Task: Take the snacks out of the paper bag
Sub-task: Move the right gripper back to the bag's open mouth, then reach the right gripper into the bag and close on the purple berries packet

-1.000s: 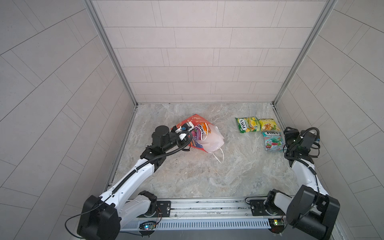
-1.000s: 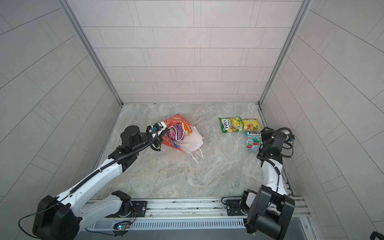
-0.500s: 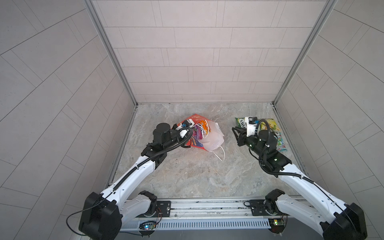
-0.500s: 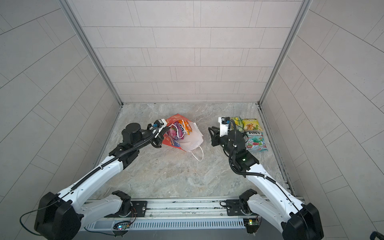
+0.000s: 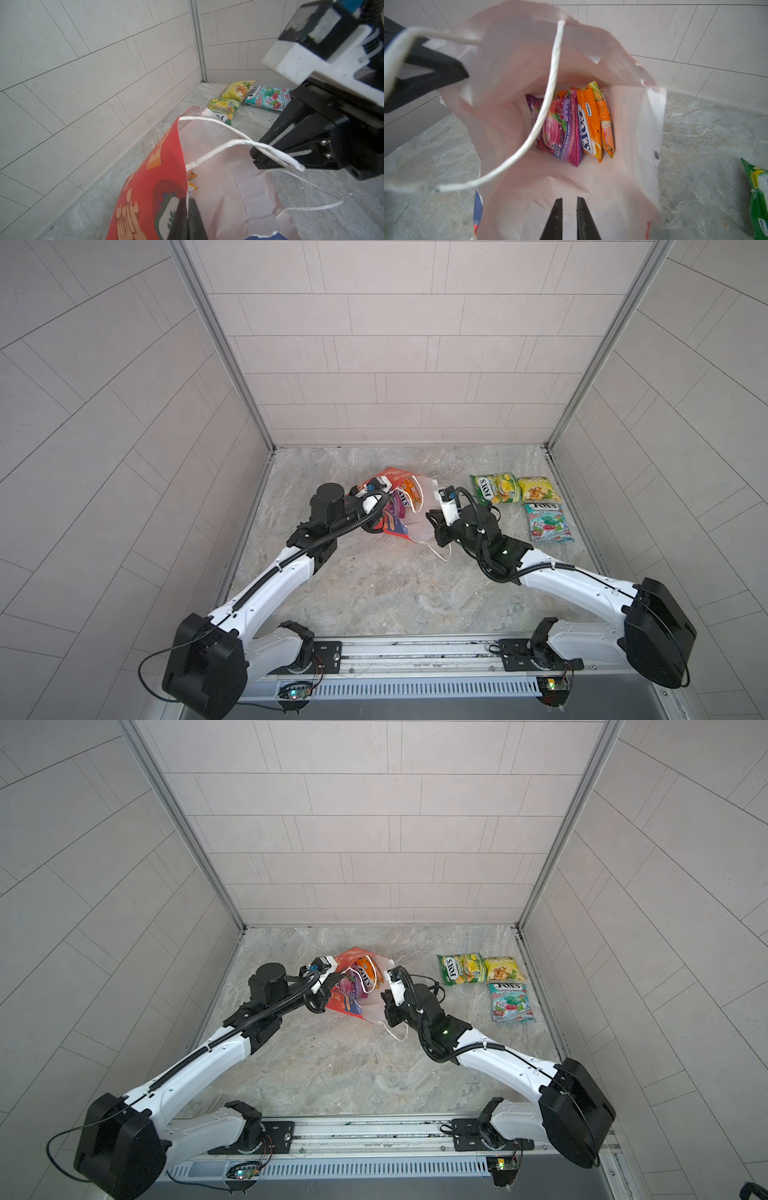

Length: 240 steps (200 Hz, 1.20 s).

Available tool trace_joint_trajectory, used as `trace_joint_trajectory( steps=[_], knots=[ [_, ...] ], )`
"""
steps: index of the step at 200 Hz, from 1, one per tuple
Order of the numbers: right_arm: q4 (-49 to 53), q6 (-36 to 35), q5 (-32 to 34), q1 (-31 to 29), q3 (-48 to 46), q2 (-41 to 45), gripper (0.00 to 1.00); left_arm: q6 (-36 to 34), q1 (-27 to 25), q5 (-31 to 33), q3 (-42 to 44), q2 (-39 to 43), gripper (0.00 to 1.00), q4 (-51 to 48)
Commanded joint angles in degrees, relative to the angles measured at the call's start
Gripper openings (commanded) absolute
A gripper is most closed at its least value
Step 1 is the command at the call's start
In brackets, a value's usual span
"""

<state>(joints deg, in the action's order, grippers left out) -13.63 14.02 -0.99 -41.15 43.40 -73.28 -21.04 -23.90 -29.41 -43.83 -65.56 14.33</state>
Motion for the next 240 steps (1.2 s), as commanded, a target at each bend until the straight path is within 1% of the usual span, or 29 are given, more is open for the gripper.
trace_joint_trajectory(
  steps=[1,28,64,113,126,149,185,208,221,240],
  knots=[
    [-2.37,0.33,1.17,-0.16,2.98,-3.69,0.13,0.65,0.08,-1.23,-0.57,0.30,0.00,3.67],
    [-5.41,2.55,0.36,0.16,3.63,-7.45,0.13,0.39,0.04,-2.00,-0.59,-0.16,0.00,3.69],
    [-11.59,8.56,-3.40,2.88,2.89,-10.78,0.12,-1.32,0.08,-1.84,0.50,1.61,0.00,2.93],
    [-13.61,8.63,-3.19,3.26,4.75,-14.75,0.14,-1.98,0.08,-2.94,1.49,2.91,0.00,3.72],
    [-16.72,8.28,-3.36,3.11,4.04,-16.59,0.16,-1.35,0.06,-3.23,1.31,2.52,0.00,4.37],
    [-22.04,10.19,-1.16,2.78,1.42,-18.60,0.19,-0.64,0.06,-3.89,1.33,1.85,0.00,5.33],
    [-33.51,7.96,1.43,0.19,-3.65,-21.09,0.21,-0.21,0.08,-3.90,1.12,1.14,0.00,5.72],
    [-38.70,3.76,3.54,-2.67,-6.21,-22.96,0.22,-0.06,0.08,-4.07,0.95,1.11,0.00,5.62],
    [-40.03,2.68,4.34,-3.84,-6.59,-24.60,0.22,0.03,0.06,-4.22,0.90,1.00,0.00,5.54],
    [-38.36,2.99,4.23,-3.97,-4.81,-27.14,0.22,-0.02,0.08,-5.15,0.76,0.71,0.00,5.45]
  ],
)
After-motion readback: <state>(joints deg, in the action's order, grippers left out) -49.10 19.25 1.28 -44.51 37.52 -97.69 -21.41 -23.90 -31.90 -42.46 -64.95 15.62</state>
